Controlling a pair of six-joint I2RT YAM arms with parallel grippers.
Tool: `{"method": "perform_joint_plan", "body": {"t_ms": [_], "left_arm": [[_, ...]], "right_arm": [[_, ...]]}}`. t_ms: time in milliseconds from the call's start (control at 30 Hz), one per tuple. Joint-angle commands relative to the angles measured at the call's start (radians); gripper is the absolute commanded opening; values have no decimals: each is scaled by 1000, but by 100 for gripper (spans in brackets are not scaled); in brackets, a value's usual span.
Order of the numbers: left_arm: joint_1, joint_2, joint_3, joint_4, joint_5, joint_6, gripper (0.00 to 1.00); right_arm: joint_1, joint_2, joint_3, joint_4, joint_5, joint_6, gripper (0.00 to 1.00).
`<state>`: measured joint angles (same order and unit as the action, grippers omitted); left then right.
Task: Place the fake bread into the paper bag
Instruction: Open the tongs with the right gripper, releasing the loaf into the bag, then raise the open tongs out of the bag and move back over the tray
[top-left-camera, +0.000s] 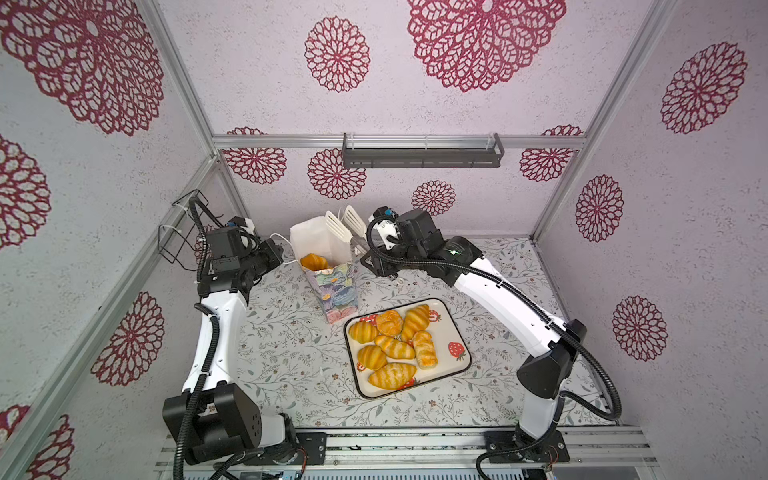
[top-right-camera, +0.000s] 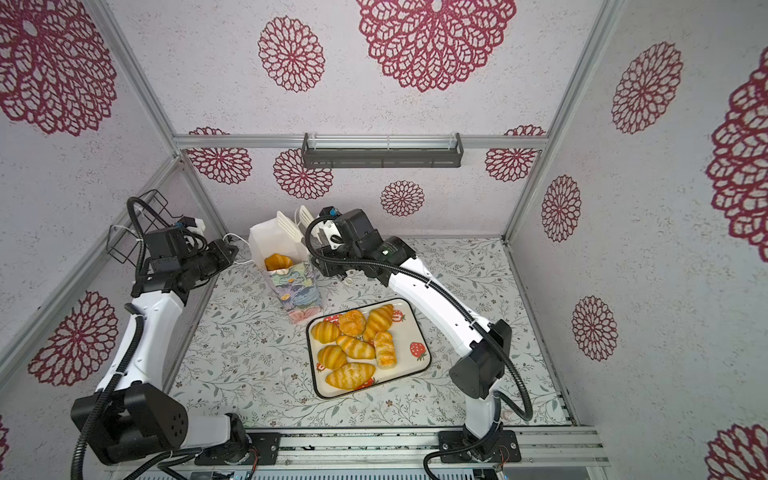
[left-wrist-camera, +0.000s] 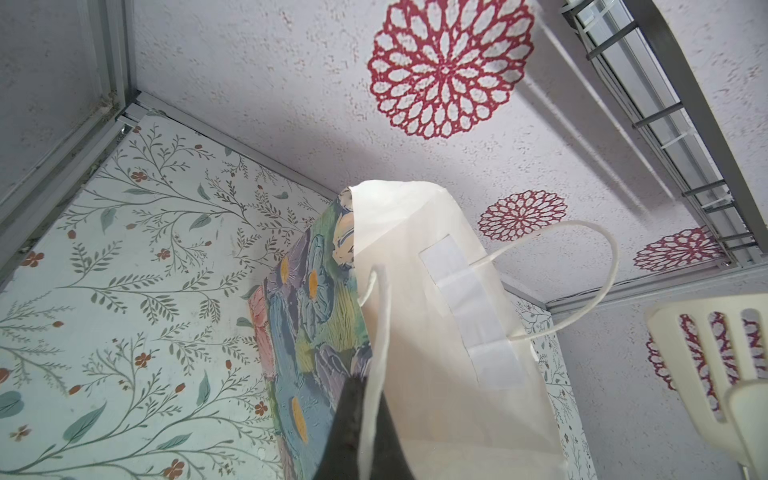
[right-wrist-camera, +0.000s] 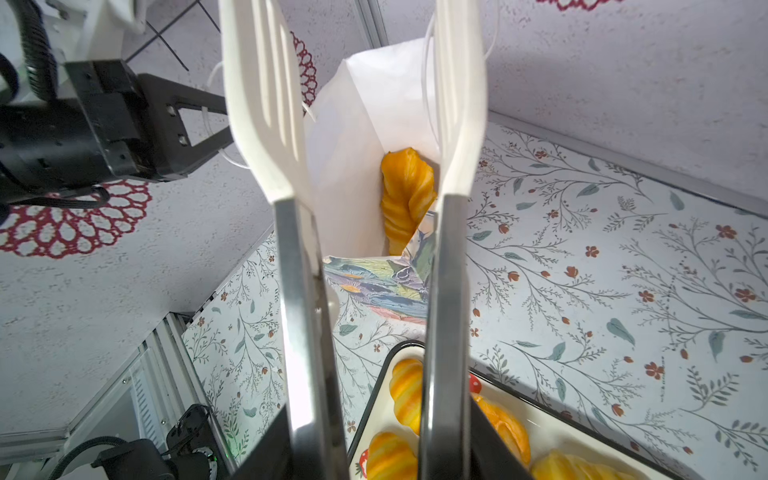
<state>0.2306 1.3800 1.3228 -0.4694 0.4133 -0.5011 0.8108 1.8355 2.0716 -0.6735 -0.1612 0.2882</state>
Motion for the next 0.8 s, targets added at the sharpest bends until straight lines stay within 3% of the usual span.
{"method": "perform_joint_plan", "body": {"t_ms": [0,767], "left_arm": [[-7,-29,-14,12,4,10,0],[-7,-35,-13,17,10,1,0]], "right_arm": [[5,-100,8,27,52,-20,46],[-44,-340,-243,36,166,8,43]]}}
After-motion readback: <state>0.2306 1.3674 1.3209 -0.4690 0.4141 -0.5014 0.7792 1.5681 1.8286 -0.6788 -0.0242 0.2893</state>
